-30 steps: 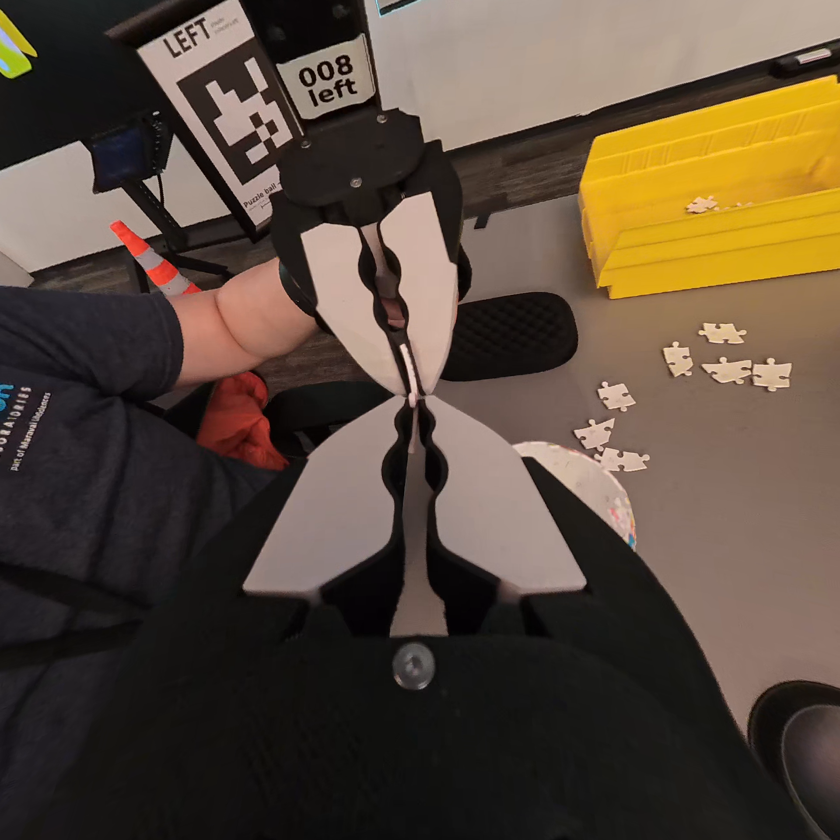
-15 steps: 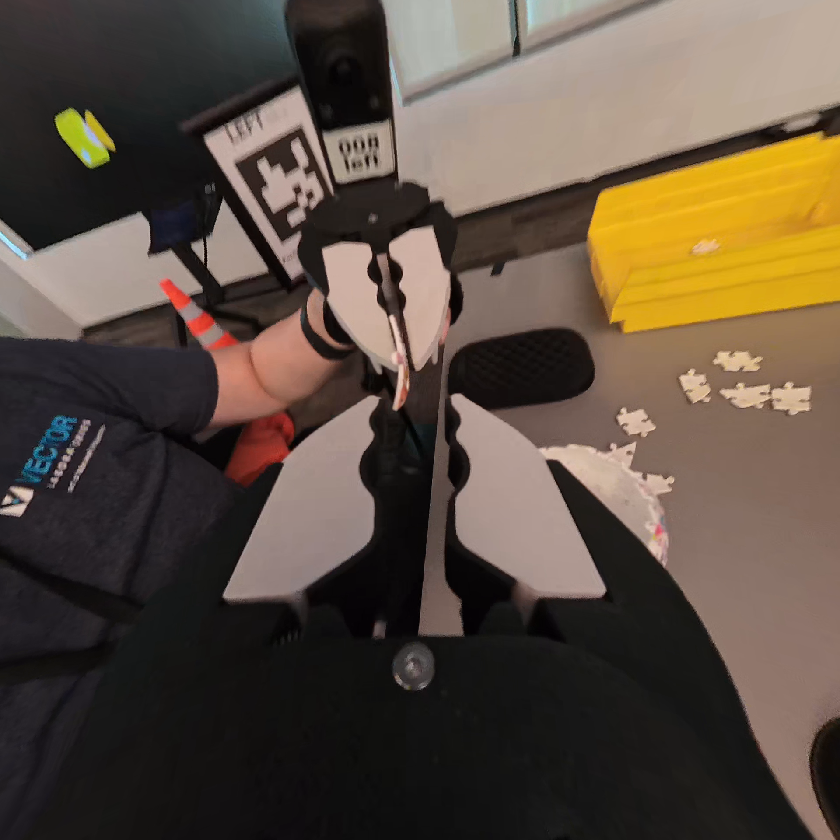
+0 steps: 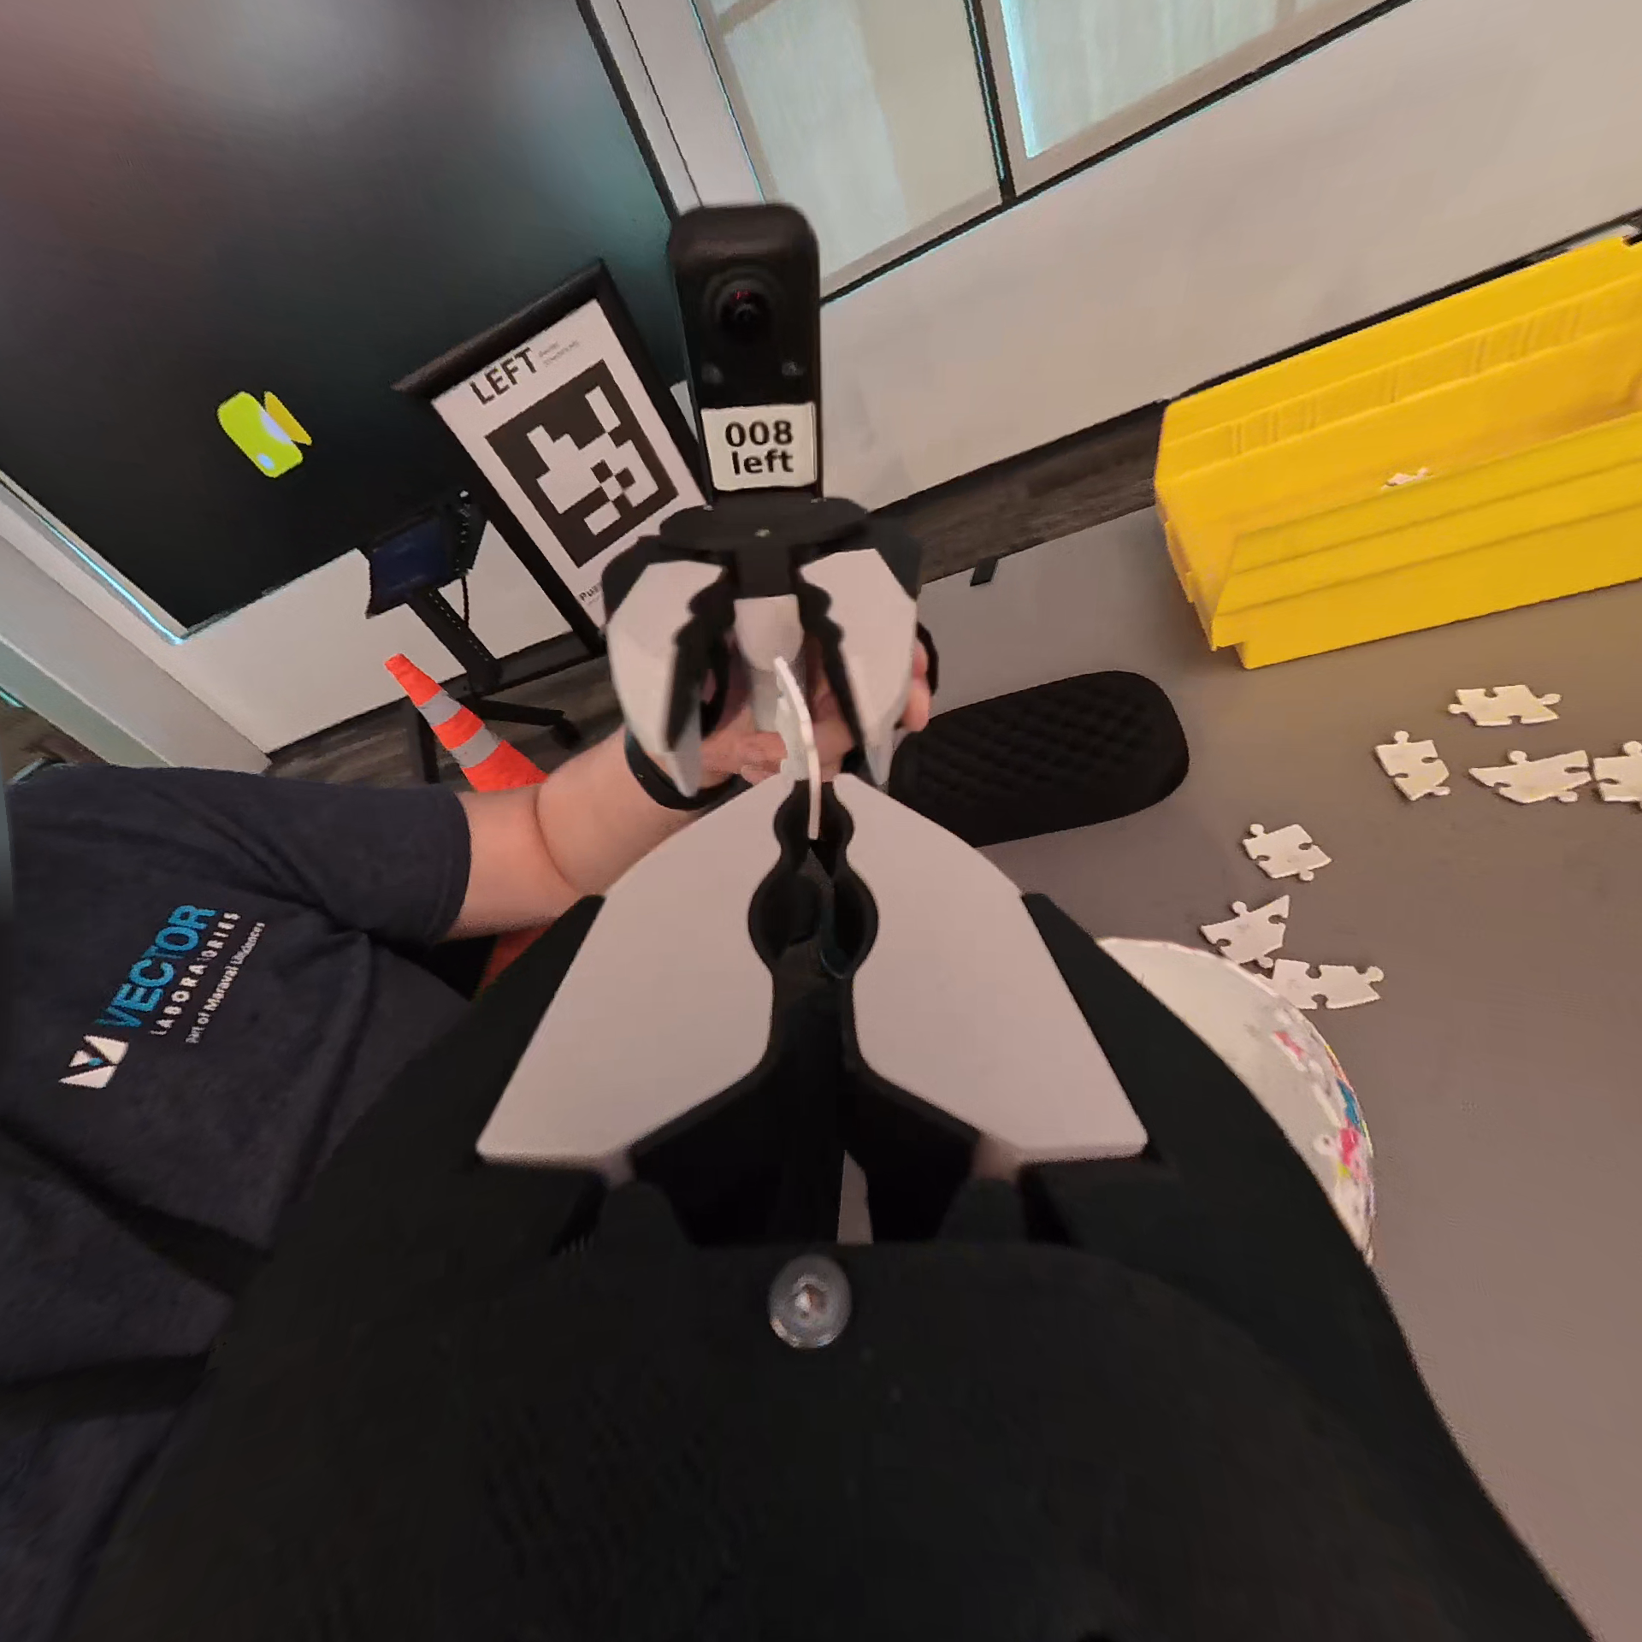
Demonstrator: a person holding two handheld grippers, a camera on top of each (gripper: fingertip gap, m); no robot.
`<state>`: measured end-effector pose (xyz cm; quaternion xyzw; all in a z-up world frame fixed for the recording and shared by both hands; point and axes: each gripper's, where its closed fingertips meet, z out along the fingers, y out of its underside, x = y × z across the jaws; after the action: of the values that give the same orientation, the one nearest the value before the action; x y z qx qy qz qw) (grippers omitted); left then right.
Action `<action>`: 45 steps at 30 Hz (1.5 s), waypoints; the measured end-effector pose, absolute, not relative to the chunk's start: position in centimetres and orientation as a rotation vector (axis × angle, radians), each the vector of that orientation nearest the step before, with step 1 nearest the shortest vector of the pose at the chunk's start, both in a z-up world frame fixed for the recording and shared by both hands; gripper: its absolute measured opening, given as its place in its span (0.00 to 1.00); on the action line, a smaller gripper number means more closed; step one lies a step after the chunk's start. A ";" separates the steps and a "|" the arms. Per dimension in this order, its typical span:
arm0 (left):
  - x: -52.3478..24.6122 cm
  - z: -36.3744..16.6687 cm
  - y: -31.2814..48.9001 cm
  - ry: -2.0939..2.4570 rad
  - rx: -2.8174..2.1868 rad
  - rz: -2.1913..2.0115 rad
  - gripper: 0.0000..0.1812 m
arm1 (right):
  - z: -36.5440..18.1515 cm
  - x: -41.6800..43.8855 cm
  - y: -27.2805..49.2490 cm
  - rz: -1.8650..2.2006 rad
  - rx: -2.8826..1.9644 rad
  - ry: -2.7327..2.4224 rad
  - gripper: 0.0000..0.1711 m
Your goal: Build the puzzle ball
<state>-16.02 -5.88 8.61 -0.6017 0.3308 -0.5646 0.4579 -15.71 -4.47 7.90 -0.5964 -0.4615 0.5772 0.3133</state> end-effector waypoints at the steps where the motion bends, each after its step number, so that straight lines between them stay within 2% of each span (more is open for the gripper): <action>1: -16.8 8.0 -5.9 0.804 -1.485 -1.363 0.33 | 7.8 -15.5 -4.3 1.539 -1.577 -1.212 0.02; 5: -20.3 1.3 -5.6 0.782 -1.603 -0.990 0.49 | 6.2 -14.2 -2.6 1.436 -1.649 -1.207 0.02; 10: -21.0 -7.3 -7.1 0.844 -1.837 -0.683 0.56 | 4.5 -13.5 -1.1 1.404 -1.753 -1.212 0.02; 14: -18.9 -9.7 -7.2 0.827 -1.887 -0.554 0.62 | 3.0 -13.3 0.4 1.324 -1.818 -1.220 0.02; 20: -17.4 -10.4 -4.7 0.720 -1.871 -0.416 0.67 | 1.5 -12.8 1.7 1.330 -1.889 -1.169 0.02; 45: -20.1 -9.6 -2.6 0.645 -1.846 -0.412 0.55 | -1.5 -10.9 1.8 1.437 -1.973 -1.093 0.02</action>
<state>-20.13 -2.56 -9.62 -0.7769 0.2713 -0.1735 0.5410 -10.94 1.76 -1.53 -0.7176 -0.3977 0.5229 0.2314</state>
